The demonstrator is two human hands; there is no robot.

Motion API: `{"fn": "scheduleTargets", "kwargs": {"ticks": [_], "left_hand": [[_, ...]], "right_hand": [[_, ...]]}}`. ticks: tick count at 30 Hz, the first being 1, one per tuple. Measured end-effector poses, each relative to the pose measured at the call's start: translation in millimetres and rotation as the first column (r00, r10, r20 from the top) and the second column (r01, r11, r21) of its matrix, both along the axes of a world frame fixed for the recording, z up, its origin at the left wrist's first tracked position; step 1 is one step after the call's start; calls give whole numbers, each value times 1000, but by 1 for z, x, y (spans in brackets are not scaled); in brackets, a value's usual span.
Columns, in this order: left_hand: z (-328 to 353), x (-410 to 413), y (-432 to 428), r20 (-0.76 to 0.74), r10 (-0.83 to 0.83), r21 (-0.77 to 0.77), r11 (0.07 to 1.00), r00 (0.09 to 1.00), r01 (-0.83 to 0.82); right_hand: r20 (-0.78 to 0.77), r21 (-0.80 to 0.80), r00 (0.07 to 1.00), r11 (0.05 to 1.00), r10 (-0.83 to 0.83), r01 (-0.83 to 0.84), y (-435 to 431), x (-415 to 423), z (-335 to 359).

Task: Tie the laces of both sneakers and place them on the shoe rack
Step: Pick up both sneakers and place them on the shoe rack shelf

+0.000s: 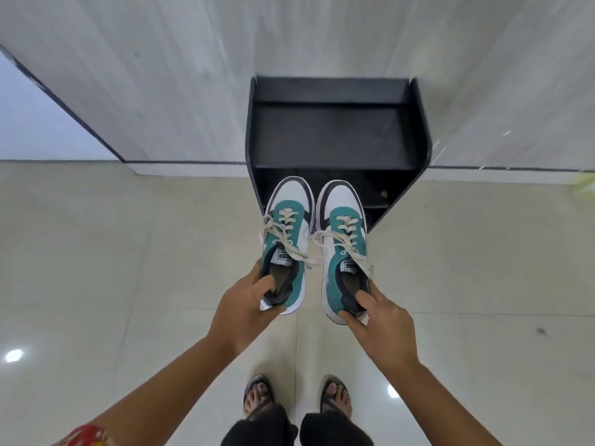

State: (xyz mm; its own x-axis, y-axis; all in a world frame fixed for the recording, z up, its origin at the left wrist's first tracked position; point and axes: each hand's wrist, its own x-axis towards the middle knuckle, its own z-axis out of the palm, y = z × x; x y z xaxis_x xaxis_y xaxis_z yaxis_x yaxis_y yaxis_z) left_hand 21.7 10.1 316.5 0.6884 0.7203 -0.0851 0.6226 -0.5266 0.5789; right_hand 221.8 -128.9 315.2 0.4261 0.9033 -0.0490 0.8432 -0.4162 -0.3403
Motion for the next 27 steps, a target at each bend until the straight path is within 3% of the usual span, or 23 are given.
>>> {"fn": "scheduleTargets", "kwargs": {"ticks": [8,16,27], "left_hand": [[76,53,82,62,92,-13,996,994,-92],[56,106,175,105,185,-40,983,977,-181],[23,122,200,70,250,-117,963,966,-241]], "right_hand": [[-117,49,990,995,-83,90,101,31,79],[-194,83,975,988,-111,129,212,73,56],[-234,46,963,987,-137,152,258,77,26]]}}
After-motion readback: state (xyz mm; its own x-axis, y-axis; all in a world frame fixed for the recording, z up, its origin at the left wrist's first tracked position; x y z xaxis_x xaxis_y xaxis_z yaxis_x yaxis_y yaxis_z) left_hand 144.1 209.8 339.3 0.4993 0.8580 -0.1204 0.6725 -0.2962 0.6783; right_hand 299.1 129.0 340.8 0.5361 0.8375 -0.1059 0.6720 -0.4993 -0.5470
